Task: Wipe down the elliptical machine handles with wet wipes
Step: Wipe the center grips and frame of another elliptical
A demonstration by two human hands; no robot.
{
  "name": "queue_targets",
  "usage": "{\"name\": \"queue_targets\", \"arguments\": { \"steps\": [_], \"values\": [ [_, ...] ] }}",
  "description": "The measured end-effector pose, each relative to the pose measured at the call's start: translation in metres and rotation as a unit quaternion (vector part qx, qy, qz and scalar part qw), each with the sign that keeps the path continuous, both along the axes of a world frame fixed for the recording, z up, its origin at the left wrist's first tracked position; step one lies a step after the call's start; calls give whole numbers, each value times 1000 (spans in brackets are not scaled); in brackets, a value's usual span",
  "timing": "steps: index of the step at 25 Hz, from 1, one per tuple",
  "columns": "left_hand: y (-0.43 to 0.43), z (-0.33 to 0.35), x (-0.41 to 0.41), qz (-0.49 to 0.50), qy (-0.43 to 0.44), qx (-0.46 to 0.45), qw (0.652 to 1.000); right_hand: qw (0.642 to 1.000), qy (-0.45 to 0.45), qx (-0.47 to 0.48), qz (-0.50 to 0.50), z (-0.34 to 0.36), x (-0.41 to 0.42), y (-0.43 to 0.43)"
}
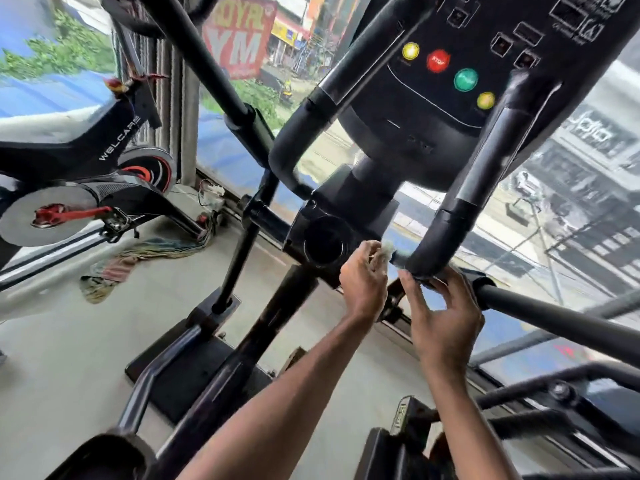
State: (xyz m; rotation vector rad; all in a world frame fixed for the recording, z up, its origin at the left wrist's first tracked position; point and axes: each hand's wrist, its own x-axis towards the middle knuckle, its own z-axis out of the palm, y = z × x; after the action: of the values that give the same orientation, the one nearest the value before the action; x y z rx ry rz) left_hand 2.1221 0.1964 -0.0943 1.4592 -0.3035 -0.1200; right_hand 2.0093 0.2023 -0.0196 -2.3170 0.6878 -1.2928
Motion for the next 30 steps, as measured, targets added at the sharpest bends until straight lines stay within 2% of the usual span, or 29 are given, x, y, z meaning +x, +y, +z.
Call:
{"name": "queue_targets", "arguments": {
  "steps": [3, 8, 13, 17, 22, 27, 30],
  "values": [
    [-13, -5, 1, -2, -23, 10, 1000, 1000, 13, -11, -3, 2, -3, -3],
    [-35, -18, 4, -18, -118, 48, 992, 1000, 14, 27, 4, 4, -6, -3],
    [-33, -28, -1, -34, -160, 8, 987, 998, 4, 55, 2, 6, -5, 1],
    [-27, -26, 5, -23, -228, -40, 972, 998, 2, 62, 3, 7, -2, 2],
    [-39, -32, 15, -69, -203, 26, 976, 999, 6, 51, 3, 8, -3, 1],
    [-41, -38, 23, -87, -249, 66, 962, 999, 13, 33, -7, 8, -3, 2],
    [-36, -32, 15, -69, -177, 35, 981, 999, 16, 34, -9, 7, -2, 2]
  ]
}}
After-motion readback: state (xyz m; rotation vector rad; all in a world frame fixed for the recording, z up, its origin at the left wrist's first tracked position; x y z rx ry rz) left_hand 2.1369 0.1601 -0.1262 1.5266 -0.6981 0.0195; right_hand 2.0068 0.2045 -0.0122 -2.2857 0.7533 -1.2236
